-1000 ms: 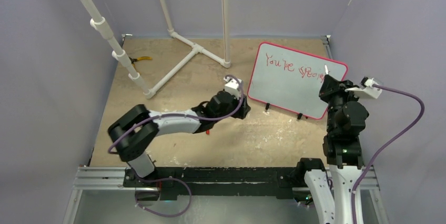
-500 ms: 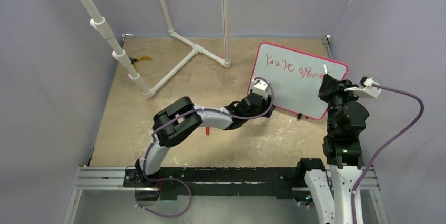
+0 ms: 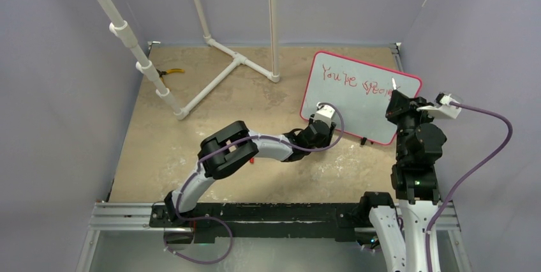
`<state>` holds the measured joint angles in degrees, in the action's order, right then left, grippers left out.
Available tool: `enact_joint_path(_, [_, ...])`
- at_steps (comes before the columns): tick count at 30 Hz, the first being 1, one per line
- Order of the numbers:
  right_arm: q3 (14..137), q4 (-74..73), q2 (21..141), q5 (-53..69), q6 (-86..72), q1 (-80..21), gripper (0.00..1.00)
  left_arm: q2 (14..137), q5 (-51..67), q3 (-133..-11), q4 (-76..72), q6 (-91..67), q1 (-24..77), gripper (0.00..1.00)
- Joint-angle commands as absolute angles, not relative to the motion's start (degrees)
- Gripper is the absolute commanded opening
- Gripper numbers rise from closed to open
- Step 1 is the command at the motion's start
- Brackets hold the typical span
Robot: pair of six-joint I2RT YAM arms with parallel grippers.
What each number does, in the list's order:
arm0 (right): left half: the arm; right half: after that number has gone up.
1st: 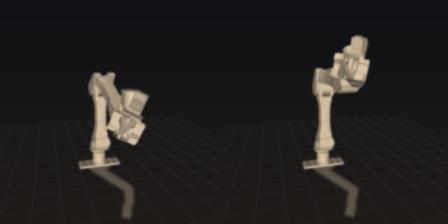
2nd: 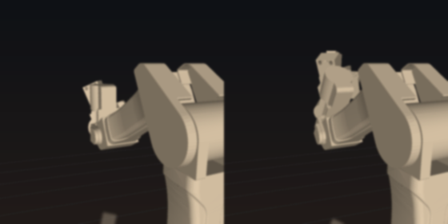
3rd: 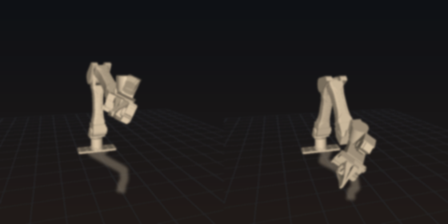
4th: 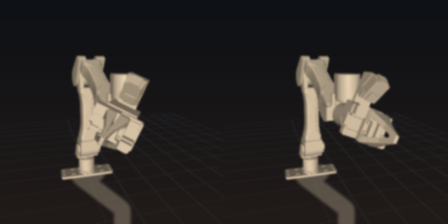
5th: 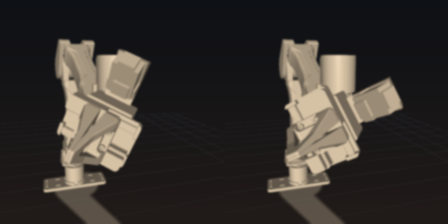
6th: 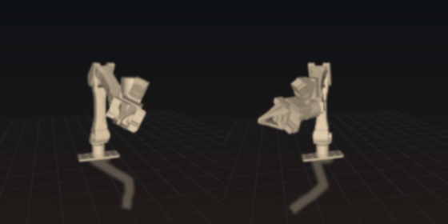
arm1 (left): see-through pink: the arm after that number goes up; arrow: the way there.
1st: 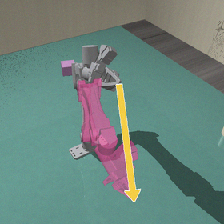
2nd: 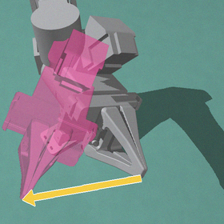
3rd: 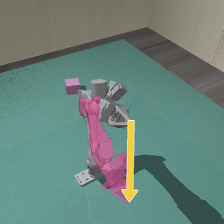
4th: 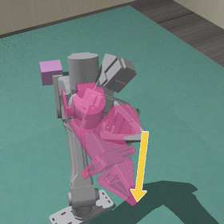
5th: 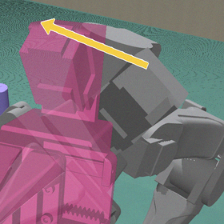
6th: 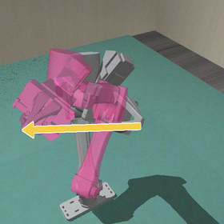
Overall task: Write a sentence on the whiteboard
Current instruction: Move the whiteboard stand to the center of the board.
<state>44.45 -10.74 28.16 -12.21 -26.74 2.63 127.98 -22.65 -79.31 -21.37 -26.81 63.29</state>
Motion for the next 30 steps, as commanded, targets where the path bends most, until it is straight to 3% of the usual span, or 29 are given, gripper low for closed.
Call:
enact_joint_path(1, [43.9, -7.8, 28.4, -11.1, -25.8, 2.5, 0.00, 129.7, -25.1, -82.1, -21.5, -25.7, 63.3, 0.42])
enact_joint_path(4, [43.9, -7.9, 28.4, -11.0, -25.8, 2.5, 0.00, 130.3, -26.3, -82.7, -21.2, -25.3, 63.4, 0.37])
enact_joint_path(13, [44.0, -7.9, 29.1, -10.6, -25.9, 2.4, 0.00, 130.2, -32.7, -81.5, -20.7, -24.6, 63.9, 0.00])
enact_joint_path(30, [43.9, -6.7, 29.7, -9.5, -25.5, 2.4, 0.00, 121.0, -48.6, -67.1, -25.0, -27.1, 63.9, 0.00])
